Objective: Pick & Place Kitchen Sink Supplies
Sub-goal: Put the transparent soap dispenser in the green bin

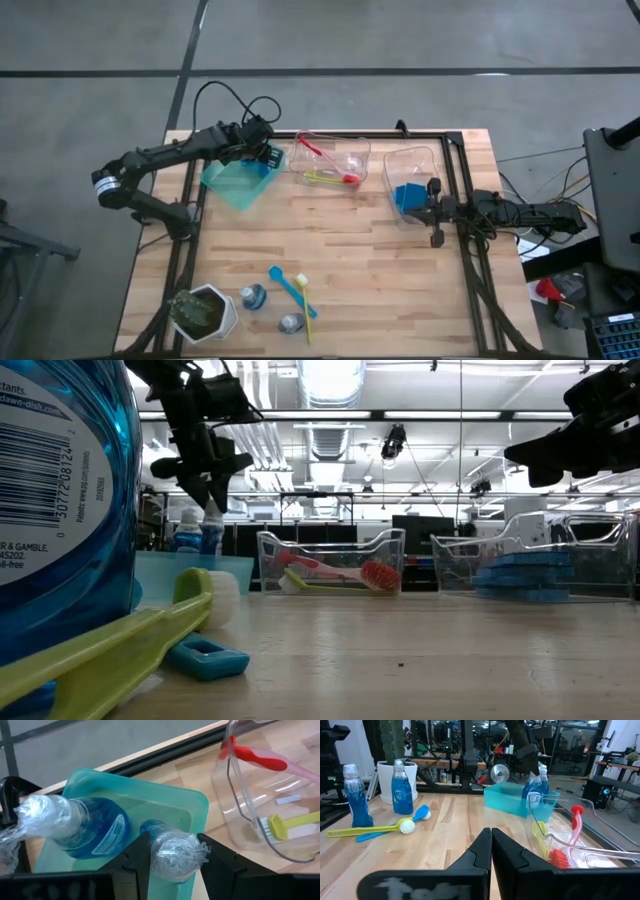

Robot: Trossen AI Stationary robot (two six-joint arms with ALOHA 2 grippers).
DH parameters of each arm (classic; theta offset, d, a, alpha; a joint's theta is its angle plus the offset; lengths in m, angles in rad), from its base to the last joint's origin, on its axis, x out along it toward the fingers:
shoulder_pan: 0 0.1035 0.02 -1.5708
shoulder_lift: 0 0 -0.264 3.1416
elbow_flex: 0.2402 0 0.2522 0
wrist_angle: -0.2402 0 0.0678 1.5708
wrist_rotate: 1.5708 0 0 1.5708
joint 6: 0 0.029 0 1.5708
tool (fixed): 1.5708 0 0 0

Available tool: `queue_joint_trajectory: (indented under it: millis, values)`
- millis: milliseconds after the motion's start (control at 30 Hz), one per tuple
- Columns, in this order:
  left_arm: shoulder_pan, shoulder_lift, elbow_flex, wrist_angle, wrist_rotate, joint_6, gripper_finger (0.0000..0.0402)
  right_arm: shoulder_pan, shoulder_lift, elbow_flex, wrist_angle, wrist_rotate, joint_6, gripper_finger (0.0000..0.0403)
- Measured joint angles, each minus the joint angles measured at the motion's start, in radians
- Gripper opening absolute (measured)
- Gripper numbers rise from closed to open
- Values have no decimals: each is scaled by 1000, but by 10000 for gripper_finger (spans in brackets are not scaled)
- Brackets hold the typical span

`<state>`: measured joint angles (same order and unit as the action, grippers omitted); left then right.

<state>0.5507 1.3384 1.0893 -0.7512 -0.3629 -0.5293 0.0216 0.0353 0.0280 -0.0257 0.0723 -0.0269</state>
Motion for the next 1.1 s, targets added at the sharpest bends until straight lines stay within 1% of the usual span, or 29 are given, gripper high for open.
queue_joint_trajectory:
  millis: [100,300,600,733,1000,1100]
  values:
    - [0,0,0,0,13,3,136,0,0,0,0,0,0,8]
    - [0,0,0,0,5,-5,142,0,0,0,0,0,0,9]
    - [0,0,0,1,-5,-3,213,0,0,0,0,0,0,9]
    - [0,-1,12,-4,-4,28,233,0,0,0,0,0,0,9]
    - [-5,-38,64,-8,-1,50,237,0,0,0,0,0,0,9]
    - [-13,-65,82,-9,33,56,236,0,0,0,0,0,0,9]
